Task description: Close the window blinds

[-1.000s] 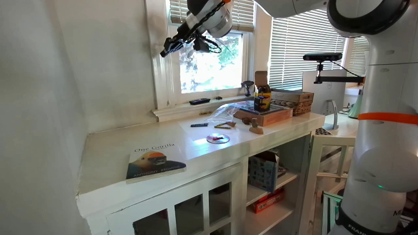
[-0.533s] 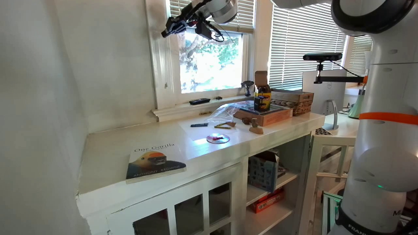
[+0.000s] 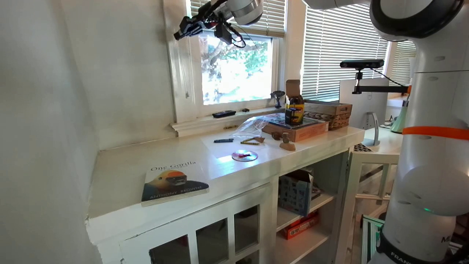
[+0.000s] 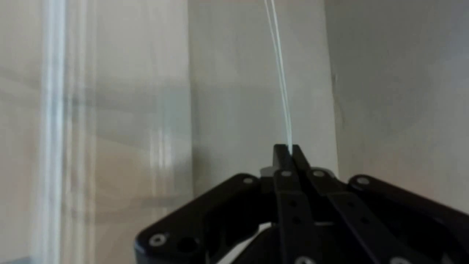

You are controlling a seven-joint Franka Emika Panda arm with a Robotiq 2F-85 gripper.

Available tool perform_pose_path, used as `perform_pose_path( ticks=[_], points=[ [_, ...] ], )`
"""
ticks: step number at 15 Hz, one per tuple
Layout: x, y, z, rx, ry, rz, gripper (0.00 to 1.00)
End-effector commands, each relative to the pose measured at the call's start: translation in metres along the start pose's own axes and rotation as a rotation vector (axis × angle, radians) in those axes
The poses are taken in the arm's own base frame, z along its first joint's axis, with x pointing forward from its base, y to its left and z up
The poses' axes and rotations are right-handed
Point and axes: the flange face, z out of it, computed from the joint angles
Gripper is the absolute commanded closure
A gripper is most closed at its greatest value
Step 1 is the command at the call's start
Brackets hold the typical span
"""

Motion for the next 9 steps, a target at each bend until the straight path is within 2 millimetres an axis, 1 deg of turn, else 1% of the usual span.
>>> perform_pose_path(
  ticks=[1,3,5,9],
  points=[
    [0.003,-0.034,0.025,0.09,0.003,-0.066,1.0],
    [0.005,-0.051,0.039,0.114,0.002,-0.099,1.0],
    [0.004,-0.062,0.05,0.129,-0.004,-0.115,1.0],
    [0.003,-0.068,0.064,0.142,-0.001,-0.12,1.0]
  ],
)
